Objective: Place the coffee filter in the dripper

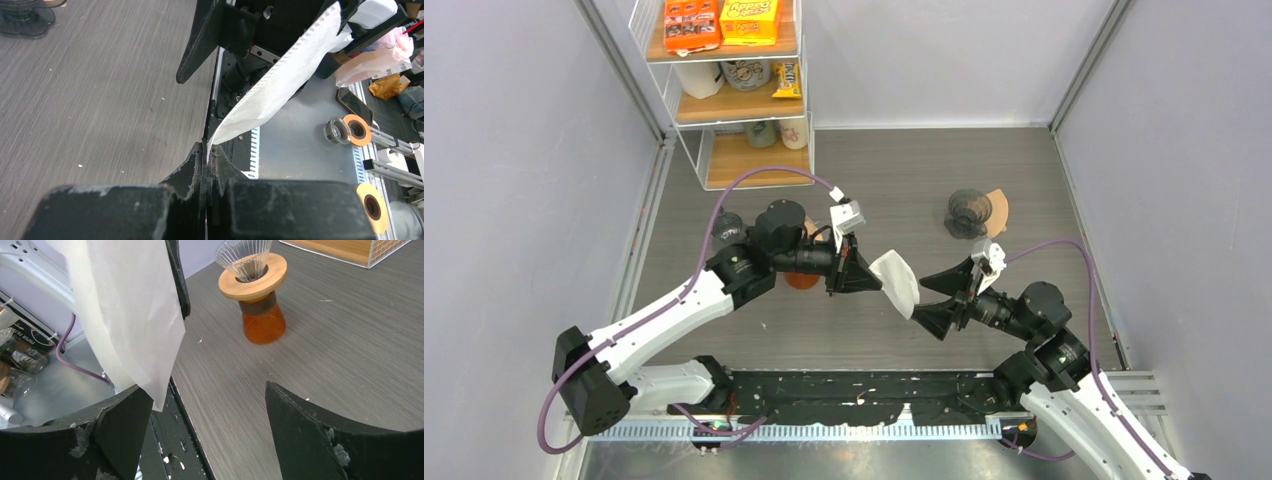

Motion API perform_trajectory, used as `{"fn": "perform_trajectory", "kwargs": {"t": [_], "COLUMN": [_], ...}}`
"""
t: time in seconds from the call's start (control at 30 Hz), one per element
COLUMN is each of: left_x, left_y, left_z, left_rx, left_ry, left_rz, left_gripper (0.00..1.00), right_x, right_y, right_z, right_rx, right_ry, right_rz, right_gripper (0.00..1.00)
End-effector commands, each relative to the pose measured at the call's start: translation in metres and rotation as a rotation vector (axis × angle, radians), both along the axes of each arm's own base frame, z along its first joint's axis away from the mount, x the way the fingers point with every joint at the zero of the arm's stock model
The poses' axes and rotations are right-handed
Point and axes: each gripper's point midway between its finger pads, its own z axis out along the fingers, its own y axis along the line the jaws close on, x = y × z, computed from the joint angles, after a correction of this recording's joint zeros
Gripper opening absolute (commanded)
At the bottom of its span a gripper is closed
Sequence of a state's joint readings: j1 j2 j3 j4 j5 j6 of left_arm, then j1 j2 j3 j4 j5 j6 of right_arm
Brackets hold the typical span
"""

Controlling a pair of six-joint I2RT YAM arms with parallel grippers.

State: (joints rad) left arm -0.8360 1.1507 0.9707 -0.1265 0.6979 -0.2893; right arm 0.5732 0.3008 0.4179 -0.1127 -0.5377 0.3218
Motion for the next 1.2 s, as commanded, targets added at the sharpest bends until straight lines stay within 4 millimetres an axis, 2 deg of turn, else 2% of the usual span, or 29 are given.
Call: {"fn": "perform_trajectory", "kwargs": {"t": [0.0, 0.37, 0.63, 0.8, 1.0, 1.17], "left_x": [0.002, -0.005, -0.009, -0.009, -0.009, -0.003], "left_y": [-0.002, -0.004, -0.006, -0.008, -0.009, -0.010], "left_z": [0.027, 0.018, 0.017, 0.018, 0.019, 0.021], "left_rx": [-0.038, -0.026, -0.030, -0.033, -0.038, -0.022], "left_ry": [-0.037, -0.024, -0.023, -0.028, -0.075, -0.120], "left_rz": [0.001, -0.061, -0.097, -0.112, -0.143, -0.132], "left_gripper": [0.00, 0.00, 0.00, 0.00, 0.00, 0.00], "right_x": [-0.001, 0.010, 0.006, 0.009, 0.011, 0.008], "right_y": [0.001, -0.006, -0.003, 0.007, 0.014, 0.017], "right_z": [0.016, 0.056, 0.070, 0.069, 0.067, 0.064], "right_rx": [0.062, 0.132, 0.152, 0.140, 0.127, 0.121], "right_ry": [-0.041, -0.123, -0.149, -0.126, -0.103, -0.090], "right_rz": [0.004, -0.078, -0.046, -0.002, 0.034, 0.058], "right_gripper": [0.87, 0.87, 0.87, 0.85, 0.76, 0.57]}}
